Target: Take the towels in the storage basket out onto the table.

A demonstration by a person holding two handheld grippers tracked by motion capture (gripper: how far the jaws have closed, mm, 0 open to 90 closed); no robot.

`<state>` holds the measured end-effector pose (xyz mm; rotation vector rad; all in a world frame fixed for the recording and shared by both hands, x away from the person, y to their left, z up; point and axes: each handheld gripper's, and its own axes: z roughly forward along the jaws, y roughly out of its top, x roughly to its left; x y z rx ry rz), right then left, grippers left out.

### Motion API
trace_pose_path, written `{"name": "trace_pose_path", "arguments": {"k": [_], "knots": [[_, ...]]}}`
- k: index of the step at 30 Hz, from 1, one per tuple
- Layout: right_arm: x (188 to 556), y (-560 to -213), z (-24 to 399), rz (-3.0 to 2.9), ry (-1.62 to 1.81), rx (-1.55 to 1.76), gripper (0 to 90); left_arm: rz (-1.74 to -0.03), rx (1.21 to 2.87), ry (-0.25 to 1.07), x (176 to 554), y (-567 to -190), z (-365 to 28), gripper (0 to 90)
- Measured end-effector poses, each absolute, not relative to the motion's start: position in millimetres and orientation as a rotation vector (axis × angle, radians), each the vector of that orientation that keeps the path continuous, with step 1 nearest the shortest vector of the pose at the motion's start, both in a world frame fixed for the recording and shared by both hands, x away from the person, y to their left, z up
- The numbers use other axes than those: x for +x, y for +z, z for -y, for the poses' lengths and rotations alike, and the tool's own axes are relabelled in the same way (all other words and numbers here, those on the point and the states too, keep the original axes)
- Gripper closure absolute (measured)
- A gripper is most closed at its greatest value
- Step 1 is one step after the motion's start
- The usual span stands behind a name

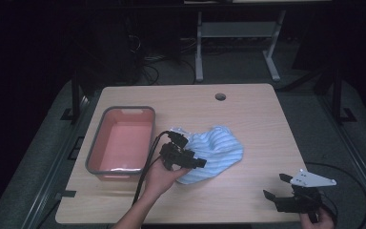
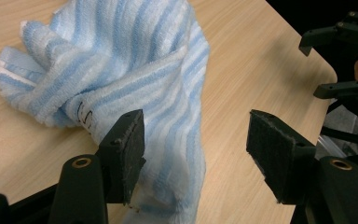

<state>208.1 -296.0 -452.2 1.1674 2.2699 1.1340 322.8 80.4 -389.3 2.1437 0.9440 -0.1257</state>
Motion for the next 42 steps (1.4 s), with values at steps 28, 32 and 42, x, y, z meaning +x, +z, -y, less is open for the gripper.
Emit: {"name": "trace_pose_path", "arguments": {"k": [28,32,42], "knots": [[208,-453,299,-2.260,1.133,1.176,14.0,-0.914,2.119,-0.123,288,-399,-103,36.1],[208,-453,299,-2.261,1.131,1.177,14.0,-0.906,2.121,-0.115,283,-401,-104,36.2],[208,-454,299,-2.260,1.126,1.180,14.0,-0.915,2.107,-0.127,275,-408,-112,35.8]]}}
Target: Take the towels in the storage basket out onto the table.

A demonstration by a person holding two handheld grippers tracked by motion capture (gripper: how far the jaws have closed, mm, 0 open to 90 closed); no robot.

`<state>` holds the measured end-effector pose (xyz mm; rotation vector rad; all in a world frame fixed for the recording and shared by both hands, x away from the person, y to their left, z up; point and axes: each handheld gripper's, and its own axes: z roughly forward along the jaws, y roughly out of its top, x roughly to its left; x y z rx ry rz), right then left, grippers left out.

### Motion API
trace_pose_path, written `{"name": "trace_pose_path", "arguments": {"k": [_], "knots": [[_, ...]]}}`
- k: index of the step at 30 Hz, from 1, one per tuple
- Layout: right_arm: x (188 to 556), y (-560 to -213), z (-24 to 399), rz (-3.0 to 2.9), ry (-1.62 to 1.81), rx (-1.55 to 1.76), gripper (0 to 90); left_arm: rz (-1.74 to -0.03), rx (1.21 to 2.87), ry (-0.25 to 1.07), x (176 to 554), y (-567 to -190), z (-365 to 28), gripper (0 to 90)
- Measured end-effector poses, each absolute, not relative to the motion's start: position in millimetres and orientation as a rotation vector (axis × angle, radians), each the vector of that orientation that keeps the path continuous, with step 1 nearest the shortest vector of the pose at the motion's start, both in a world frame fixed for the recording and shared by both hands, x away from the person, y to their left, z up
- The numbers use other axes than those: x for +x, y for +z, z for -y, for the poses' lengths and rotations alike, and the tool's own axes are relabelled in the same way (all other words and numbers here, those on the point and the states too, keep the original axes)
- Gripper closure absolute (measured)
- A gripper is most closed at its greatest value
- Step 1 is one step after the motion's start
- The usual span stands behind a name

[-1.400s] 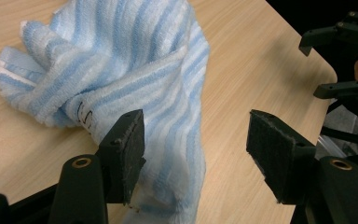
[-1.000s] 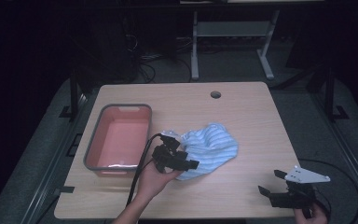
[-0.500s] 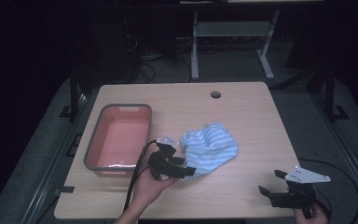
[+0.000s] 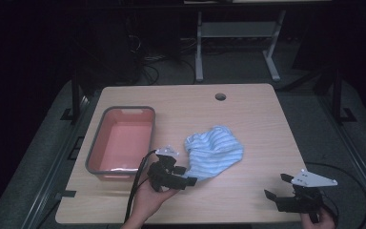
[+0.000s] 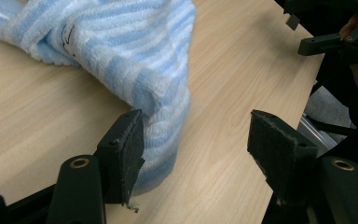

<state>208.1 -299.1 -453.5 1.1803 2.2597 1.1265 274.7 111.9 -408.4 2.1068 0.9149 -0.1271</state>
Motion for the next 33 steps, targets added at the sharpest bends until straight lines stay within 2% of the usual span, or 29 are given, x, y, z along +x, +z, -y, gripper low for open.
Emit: {"name": "trace_pose_path", "arguments": {"k": [14,33], "knots": [[208,-454,299,-2.256,1.116,1.189,14.0,-0.911,2.084,-0.135,262,-421,-117,33.8],[207,-453,299,-2.267,1.127,1.173,14.0,-0.906,2.094,-0.066,239,-432,-126,31.9]]}}
